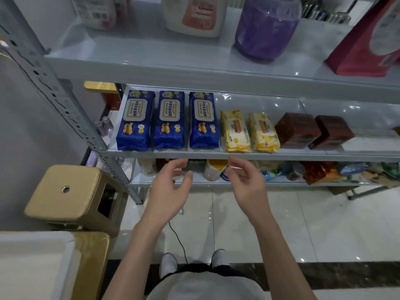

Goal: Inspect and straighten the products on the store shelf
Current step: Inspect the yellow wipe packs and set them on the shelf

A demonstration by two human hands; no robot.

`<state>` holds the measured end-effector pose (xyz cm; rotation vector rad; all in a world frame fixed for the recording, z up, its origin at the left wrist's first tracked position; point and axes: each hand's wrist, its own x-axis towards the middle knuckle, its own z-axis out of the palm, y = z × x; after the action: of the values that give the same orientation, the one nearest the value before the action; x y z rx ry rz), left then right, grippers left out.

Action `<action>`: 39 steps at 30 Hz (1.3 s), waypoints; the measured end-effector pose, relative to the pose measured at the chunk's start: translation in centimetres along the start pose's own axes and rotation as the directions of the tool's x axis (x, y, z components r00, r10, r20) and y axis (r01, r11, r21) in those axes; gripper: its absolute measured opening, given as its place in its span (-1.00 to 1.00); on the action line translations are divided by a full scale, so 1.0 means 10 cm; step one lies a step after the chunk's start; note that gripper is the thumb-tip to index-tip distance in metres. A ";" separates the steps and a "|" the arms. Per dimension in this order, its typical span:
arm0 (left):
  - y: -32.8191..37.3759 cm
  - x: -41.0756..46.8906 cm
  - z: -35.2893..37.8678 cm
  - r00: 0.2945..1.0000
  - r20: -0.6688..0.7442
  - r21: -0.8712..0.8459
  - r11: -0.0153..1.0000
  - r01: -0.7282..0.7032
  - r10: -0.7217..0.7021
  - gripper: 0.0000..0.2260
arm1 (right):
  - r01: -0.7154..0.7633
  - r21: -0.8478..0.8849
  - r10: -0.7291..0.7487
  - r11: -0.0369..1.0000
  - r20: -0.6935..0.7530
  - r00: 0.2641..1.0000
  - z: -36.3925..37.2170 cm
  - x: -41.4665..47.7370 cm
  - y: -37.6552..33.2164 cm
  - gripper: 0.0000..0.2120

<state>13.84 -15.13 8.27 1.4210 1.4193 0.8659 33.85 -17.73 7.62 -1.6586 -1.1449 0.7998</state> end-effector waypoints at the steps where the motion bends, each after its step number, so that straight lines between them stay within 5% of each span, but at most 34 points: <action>1: 0.01 0.00 0.04 1.000 0.005 0.013 1.000 -0.001 0.001 -0.68 | 0.002 -0.005 -0.002 1.000 -0.007 1.000 -0.03 0.01 0.02 -0.71; 21: 0.71 0.23 1.89 0.997 -0.041 0.164 0.984 0.072 -0.066 -0.71 | -0.026 -0.038 0.028 0.999 0.053 0.998 -1.71 0.83 0.88 -0.75; 39: 0.36 0.99 1.83 0.998 -0.024 0.255 0.965 0.064 -0.059 -0.65 | -0.027 -0.104 0.033 0.994 0.055 0.998 -1.22 1.36 1.21 -0.70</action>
<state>33.04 -7.32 4.33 1.5538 1.6248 0.6737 53.27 -10.54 0.49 -1.7514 -1.2207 0.8232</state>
